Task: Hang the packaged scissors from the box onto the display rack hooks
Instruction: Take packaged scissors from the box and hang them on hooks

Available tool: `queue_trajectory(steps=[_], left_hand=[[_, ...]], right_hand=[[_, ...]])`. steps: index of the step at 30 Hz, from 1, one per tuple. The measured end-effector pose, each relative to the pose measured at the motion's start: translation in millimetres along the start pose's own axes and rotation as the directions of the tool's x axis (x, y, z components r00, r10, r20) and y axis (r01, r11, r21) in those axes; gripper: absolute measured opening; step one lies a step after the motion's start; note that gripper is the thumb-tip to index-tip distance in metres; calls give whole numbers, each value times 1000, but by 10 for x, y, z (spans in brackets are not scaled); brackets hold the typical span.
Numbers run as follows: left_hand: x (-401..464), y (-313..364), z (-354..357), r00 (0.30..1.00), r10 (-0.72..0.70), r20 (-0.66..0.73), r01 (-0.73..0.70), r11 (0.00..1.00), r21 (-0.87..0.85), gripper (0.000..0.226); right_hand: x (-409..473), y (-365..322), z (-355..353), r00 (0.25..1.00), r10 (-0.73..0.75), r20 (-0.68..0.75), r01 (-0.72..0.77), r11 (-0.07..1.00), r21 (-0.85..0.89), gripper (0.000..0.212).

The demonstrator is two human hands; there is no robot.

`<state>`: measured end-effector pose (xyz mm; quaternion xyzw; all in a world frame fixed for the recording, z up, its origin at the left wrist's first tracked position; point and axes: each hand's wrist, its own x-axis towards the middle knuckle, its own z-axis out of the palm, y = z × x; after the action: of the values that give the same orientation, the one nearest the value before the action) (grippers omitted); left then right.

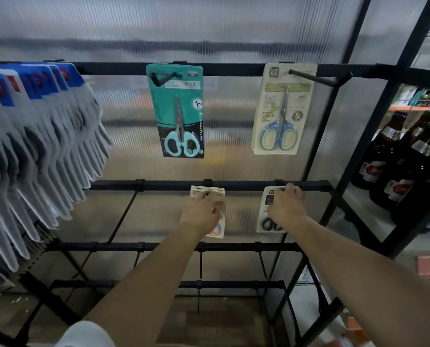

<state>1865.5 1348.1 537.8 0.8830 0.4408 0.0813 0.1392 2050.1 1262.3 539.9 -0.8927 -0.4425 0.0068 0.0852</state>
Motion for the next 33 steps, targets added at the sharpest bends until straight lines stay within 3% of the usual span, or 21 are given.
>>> queue_trajectory(steps=[4,10,14,19,26,29,33], left_hand=[[-25,-23,-33,999,27,25,-28,999,35,45],[-181,-258,-282,991,69,-112,-58,993,99,32],[-487,-537,-525,983,68,-169,-53,994,94,33],[-1113,-972,-781,966,77,-248,-68,997,45,33],[-2004,-1802,-1010,969,176,-175,-169,984,55,34],[-2364,-2195,-1101,957,247,-152,-247,969,19,50],[-2657,-2706,-1213,963,245,-114,-245,969,8,60]], right_hand=[[-76,-209,-90,989,-99,-113,99,995,-9,37],[-351,-933,-151,939,-319,-130,334,935,121,37],[-602,-1444,-92,849,-501,-170,519,851,83,33],[-1097,-2074,14,762,-582,-283,624,778,79,20],[-1913,-2643,128,731,-606,-314,653,755,63,23],[-2252,-2960,271,718,-609,-337,664,745,68,24],[-2567,-3417,435,789,-561,-252,600,792,114,22]])
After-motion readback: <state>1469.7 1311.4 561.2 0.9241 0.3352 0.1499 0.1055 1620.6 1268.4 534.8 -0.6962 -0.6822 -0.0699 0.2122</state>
